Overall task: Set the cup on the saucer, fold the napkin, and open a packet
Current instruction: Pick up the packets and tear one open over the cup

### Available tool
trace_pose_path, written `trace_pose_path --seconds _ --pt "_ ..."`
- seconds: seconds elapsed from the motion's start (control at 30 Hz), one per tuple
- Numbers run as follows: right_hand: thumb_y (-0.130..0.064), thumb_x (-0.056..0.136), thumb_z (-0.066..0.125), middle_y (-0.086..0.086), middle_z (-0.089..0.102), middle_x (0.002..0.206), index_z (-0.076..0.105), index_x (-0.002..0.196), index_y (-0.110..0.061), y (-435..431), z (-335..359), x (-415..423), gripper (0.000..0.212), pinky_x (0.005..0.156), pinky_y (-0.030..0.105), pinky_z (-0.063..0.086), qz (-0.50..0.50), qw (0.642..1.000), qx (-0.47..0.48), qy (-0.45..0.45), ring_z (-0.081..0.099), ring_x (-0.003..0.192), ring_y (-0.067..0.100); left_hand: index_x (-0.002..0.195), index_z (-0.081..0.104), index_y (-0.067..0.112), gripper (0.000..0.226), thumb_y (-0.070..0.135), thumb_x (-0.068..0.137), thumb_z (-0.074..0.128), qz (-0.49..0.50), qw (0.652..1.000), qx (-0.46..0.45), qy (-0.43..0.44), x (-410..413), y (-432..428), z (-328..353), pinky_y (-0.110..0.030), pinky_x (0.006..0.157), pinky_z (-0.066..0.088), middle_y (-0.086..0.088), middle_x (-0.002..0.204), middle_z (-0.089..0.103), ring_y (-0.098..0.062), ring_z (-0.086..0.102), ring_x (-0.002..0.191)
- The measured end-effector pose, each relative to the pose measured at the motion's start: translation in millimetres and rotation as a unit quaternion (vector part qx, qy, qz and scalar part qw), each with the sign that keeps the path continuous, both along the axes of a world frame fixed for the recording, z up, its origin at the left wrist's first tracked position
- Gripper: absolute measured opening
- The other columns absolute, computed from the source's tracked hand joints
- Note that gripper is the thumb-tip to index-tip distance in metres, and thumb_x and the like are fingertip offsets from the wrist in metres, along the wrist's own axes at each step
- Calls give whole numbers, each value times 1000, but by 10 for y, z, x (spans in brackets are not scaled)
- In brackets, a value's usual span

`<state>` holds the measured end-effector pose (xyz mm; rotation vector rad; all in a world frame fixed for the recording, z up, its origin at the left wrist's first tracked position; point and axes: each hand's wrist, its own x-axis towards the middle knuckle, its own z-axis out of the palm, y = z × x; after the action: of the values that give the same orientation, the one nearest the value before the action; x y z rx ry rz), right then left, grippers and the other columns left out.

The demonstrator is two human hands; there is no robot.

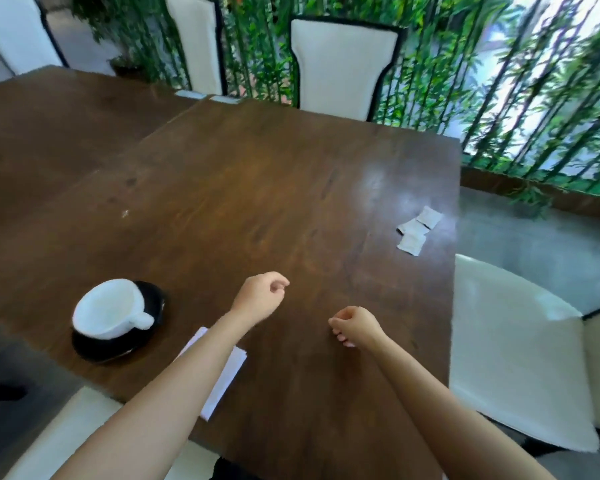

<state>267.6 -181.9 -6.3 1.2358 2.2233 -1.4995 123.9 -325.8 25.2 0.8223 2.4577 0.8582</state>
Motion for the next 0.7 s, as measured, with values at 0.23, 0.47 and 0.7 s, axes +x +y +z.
trace_pose_path --seconds 0.23,0.47,0.7 --pt "-21 88 56 11 64 118 61 115 -7 927 -18 310 31 87 29 44 -89 988 124 -30 58 111 27 99 67 19 20 15 83 56 -83 995 -34 -42 80 1257 40 -20 73 39 2 96 64 -12 56 85" --pt "-18 89 52 15 62 122 56 119 -4 1721 -61 260 33 94 33 43 -151 973 174 -33 54 116 31 106 64 16 25 17 81 61 -120 988 -75 -57 127 2306 -98 -28 88 47 -4 109 66 -22 60 103" --pt "-24 90 51 13 61 117 50 127 -12 2278 -141 -107 39 90 37 44 -156 966 204 -9 53 113 31 116 55 11 37 29 84 62 -104 992 -74 -17 142 3034 -352 -36 86 48 -9 117 63 -28 59 106"
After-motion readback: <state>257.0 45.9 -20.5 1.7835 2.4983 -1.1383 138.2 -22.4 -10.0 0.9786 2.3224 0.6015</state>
